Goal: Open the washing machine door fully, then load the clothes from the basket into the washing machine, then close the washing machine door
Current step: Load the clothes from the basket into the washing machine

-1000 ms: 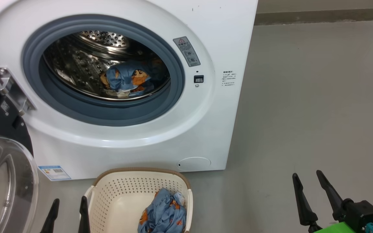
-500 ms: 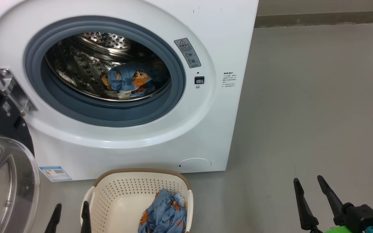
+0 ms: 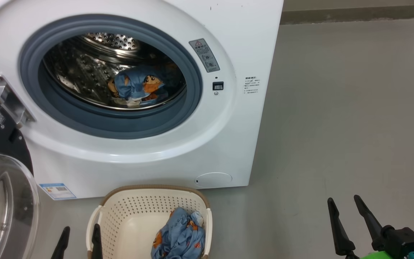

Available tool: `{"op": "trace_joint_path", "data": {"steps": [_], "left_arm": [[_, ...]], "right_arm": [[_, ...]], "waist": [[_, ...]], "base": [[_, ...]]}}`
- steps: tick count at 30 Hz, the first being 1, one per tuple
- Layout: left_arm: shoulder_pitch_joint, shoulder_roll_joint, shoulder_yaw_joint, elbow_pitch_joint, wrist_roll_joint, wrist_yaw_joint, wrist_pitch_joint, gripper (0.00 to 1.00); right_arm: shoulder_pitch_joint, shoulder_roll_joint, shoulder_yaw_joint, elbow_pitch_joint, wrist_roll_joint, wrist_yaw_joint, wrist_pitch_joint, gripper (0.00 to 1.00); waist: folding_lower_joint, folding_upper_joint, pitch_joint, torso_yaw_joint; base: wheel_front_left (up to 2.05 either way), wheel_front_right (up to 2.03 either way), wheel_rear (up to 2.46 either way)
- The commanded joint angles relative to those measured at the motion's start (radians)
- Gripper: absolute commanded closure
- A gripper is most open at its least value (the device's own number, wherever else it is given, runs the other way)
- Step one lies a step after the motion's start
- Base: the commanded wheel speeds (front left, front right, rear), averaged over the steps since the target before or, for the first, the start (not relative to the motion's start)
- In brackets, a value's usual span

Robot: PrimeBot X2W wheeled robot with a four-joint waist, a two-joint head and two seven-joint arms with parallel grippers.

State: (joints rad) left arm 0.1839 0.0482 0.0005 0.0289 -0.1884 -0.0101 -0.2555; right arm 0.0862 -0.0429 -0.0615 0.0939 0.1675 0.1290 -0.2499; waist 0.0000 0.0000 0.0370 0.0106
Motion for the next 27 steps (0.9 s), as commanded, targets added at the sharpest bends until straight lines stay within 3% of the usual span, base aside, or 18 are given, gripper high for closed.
{"op": "trace_joint_path", "data": {"steps": [1,12,27], "left_arm": [[-0.037,0.002,0.026,-0.018,0.000,0.001,-0.006,0.00],[-0.091,0.002,-0.006,0.036,-0.034,-0.013,-0.006,0.00],[-0.333,0.007,-0.004,0.316,-0.046,-0.082,-0.006,0.00]], "right_arm": [[-0.012,-0.007,0.021,-0.021,-0.004,0.002,-0.012,0.00],[-0.039,-0.007,0.029,-0.021,0.014,0.002,-0.012,0.00],[-0.135,-0.007,0.064,-0.034,0.011,0.002,-0.012,0.00]], "waist": [[0.0000,0.0000,0.005,-0.001],[0.0000,0.0000,0.079,-0.014],[0.0000,0.0000,0.320,-0.077]], "base": [[0.00,0.00,0.00],[0.00,0.00,0.00],[0.00,0.00,0.00]]}}
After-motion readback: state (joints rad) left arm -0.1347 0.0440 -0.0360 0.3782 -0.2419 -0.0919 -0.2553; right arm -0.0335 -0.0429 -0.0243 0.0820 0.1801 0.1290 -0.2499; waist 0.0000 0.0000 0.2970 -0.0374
